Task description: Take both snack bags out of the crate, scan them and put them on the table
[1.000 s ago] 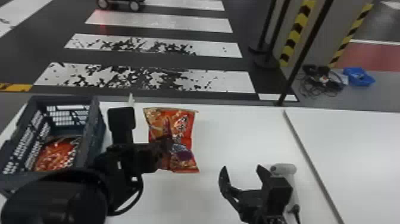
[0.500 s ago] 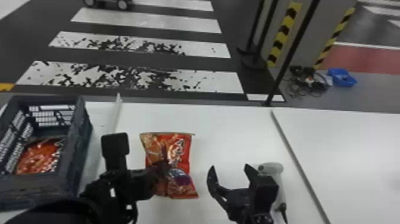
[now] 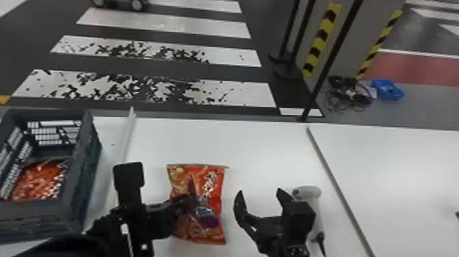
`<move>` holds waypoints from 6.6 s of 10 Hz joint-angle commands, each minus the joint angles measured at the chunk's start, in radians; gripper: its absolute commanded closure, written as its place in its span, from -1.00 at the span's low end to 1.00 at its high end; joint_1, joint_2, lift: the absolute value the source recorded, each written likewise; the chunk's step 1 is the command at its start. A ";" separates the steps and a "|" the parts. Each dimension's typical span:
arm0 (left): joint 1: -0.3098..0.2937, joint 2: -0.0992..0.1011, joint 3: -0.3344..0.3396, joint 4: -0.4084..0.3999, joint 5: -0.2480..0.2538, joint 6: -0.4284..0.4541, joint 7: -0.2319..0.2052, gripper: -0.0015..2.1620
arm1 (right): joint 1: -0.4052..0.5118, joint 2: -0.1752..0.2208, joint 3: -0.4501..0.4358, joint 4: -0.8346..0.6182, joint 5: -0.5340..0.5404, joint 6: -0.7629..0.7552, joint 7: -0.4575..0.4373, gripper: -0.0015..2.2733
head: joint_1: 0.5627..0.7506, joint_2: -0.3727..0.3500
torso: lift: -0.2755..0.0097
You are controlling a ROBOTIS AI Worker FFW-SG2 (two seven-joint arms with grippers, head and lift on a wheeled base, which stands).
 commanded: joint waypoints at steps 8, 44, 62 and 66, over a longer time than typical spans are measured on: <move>0.076 -0.004 0.071 -0.242 -0.101 -0.125 -0.094 -0.97 | 0.005 -0.001 -0.006 0.001 -0.003 0.003 0.000 -0.90 | 0.41 -0.38 | 0.29; 0.493 0.064 0.246 -0.041 -0.362 -1.469 -0.207 -0.91 | -0.241 0.137 -0.314 -0.007 -0.443 1.126 0.468 -0.87 | 0.41 0.69 | 0.29; 0.482 0.064 0.248 -0.023 -0.348 -1.444 -0.207 -0.91 | -0.242 0.145 -0.067 -0.283 0.261 1.147 0.402 0.99 | 0.41 0.45 | 0.29; 0.482 0.071 0.251 -0.023 -0.342 -1.444 -0.207 -0.91 | -0.281 0.119 0.060 -0.220 0.565 1.080 0.344 0.99 | 0.41 0.34 | 0.29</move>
